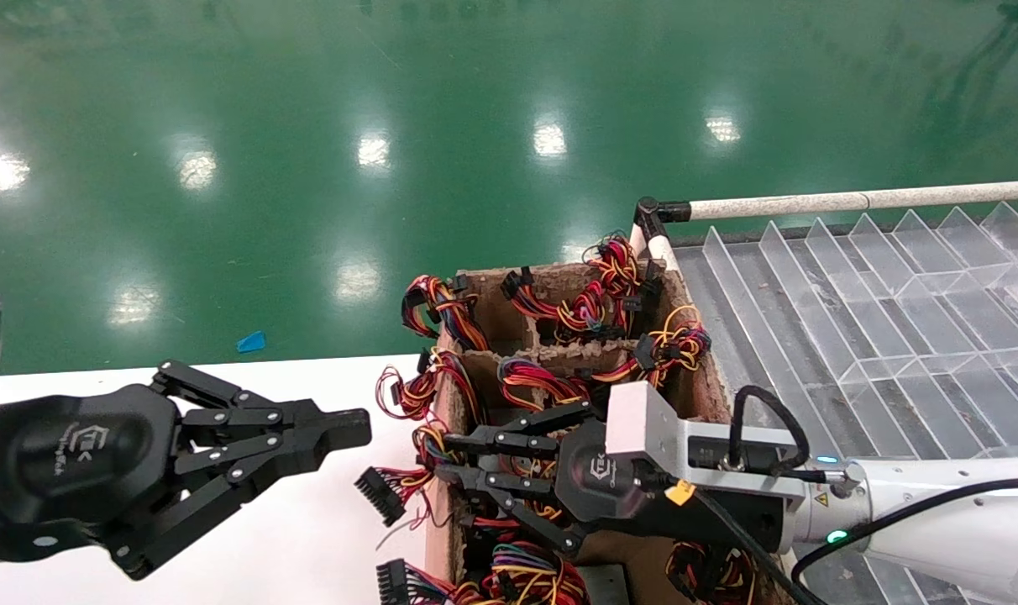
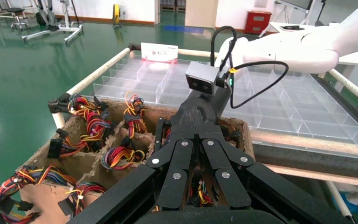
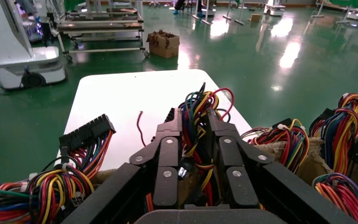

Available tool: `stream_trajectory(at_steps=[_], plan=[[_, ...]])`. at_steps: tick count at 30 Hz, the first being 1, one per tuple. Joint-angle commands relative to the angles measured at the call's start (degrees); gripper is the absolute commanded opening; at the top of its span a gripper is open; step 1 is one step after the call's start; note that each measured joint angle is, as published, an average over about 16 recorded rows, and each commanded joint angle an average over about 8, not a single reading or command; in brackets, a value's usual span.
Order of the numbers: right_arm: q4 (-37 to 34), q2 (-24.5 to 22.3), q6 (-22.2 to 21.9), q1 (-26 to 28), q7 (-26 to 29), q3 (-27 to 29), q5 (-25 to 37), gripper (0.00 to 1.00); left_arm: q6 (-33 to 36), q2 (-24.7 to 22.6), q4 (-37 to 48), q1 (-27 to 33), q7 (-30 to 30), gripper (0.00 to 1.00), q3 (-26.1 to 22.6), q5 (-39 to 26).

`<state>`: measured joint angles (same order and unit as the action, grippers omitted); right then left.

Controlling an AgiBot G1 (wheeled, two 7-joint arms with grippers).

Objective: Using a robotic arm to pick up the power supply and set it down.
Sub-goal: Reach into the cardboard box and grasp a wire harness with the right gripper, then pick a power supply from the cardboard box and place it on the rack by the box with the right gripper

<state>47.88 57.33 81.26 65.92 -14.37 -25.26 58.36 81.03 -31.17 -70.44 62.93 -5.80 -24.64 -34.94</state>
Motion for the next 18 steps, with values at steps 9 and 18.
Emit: stream_trajectory(at_steps=[9, 18], plan=[[1.16, -0.9, -0.17, 0.57, -0.68, 0.13, 0.63, 0.0, 0.0, 0.0, 0.0, 0.0, 0.0, 0.0, 0.0, 0.0], [3.12, -2.3, -0.04, 1.84, -0.17, 1.05, -0.12, 0.0, 0.0, 0.0, 0.0, 0.0, 0.0, 0.0, 0.0, 0.0]])
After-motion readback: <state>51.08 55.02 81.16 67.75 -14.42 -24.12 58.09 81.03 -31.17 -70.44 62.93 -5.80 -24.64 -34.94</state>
